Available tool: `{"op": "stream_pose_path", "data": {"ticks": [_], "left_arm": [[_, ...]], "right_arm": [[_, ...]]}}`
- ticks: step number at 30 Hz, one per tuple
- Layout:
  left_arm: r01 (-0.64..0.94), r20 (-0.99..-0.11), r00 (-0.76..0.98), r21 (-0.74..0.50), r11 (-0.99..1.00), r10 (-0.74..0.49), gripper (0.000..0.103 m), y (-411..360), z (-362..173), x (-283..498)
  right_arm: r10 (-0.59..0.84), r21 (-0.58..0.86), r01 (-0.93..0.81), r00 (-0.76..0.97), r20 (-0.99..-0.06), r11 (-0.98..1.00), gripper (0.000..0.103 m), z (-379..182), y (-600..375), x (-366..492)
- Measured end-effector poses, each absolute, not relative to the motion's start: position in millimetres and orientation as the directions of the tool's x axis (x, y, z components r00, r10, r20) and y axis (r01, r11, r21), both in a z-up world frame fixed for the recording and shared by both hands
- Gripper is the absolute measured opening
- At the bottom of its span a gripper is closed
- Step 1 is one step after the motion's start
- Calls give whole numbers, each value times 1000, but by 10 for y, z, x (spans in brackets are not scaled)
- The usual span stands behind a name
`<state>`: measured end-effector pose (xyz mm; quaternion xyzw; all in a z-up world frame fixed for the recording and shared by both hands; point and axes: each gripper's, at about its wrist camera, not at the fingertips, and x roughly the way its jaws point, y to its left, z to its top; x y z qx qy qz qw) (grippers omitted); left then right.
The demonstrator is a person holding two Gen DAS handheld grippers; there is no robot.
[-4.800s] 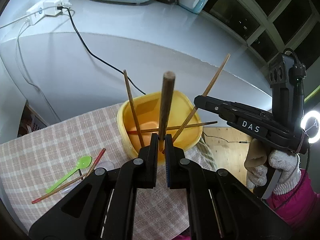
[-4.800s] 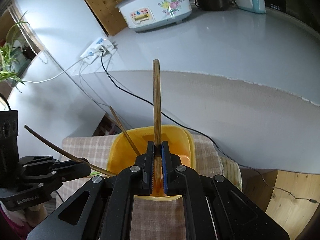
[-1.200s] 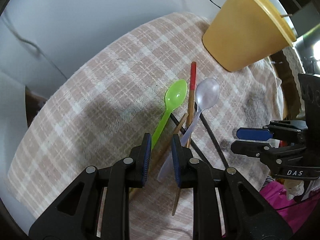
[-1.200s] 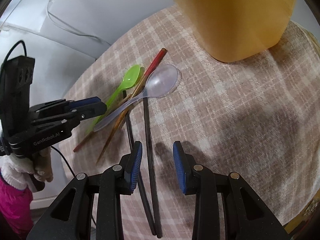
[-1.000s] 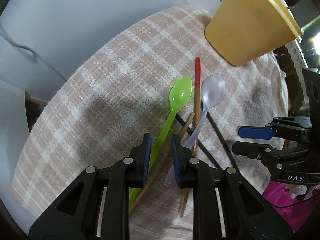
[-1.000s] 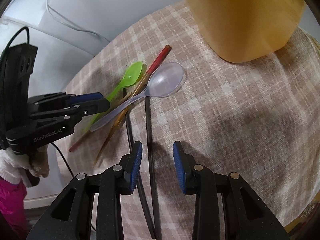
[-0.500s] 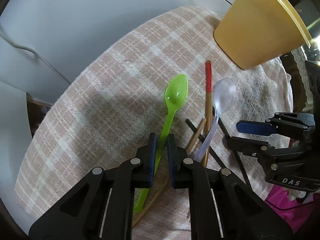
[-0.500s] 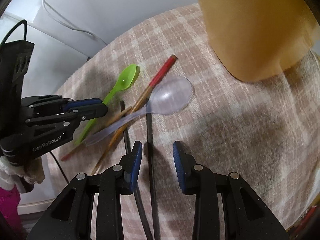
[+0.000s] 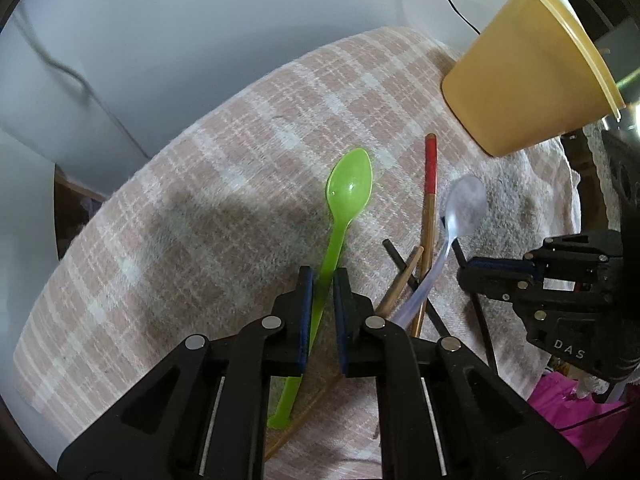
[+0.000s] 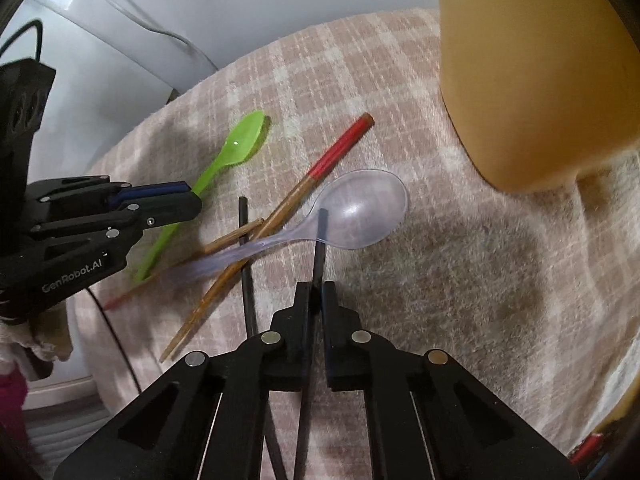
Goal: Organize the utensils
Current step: 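Close the left tool on the green plastic spoon while the right tool grasps a black chopstick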
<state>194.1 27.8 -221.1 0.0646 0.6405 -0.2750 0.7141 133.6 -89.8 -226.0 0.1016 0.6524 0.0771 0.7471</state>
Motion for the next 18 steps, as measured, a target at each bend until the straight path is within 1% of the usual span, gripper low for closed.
{"op": "stream_pose_path", "data": {"ticks": [3,10,15,18], "left_arm": [[441,-948,33,-269,856,-316,7,400,-2205,1913],[342,-945,64,-282,896,-321,5,649,-2123,1827],[277,-940,93,-292,916,-328,5,873,-2033,1747],[253,-940,123,-282,926,-320,5,866,-1948,1628]], "right_arm": [[296,300,23,105,-949,954,4,-2282,-934,1302],[345,345,-1,55,-937,938,4,-2321,-986,1132],[359,358,-22,71,-931,933,4,-2209,-1031,1025],[373,371,-41,94,-923,928,4,-2094,-1104,1023]]}}
